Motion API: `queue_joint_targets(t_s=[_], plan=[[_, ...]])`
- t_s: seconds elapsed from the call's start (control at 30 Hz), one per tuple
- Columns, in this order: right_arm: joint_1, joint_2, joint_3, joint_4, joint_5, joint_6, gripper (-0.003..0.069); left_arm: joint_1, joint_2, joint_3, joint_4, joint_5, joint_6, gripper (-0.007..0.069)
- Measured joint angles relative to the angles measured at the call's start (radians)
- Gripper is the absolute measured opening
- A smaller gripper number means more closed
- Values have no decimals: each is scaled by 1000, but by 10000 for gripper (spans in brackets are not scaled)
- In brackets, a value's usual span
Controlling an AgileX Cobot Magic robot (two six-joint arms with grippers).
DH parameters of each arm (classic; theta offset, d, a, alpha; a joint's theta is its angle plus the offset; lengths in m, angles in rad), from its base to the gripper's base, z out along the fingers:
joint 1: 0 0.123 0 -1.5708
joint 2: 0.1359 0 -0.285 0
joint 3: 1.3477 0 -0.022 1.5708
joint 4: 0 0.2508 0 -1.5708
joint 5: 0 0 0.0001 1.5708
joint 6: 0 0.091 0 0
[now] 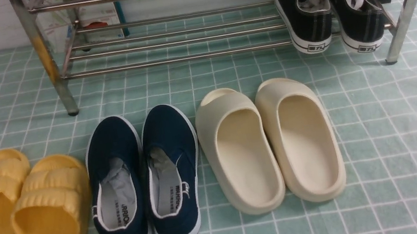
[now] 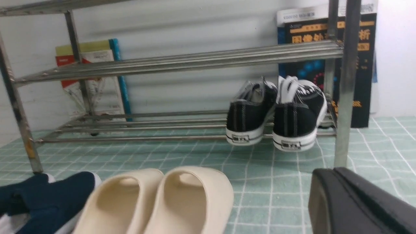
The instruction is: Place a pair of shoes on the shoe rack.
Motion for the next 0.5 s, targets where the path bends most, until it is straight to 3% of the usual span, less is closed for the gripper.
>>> queue_joint_targets(t_s=[0.2, 0.37, 0.5], plan=[[-140, -1, 64, -28, 81, 0, 14, 0, 0, 0, 0, 0, 0, 218], [-155, -1, 64, -13, 277, 0, 14, 0, 0, 0, 0, 0, 0, 218], [-155, -1, 56, 17, 325, 1, 14, 0, 0, 0, 0, 0, 0, 218]])
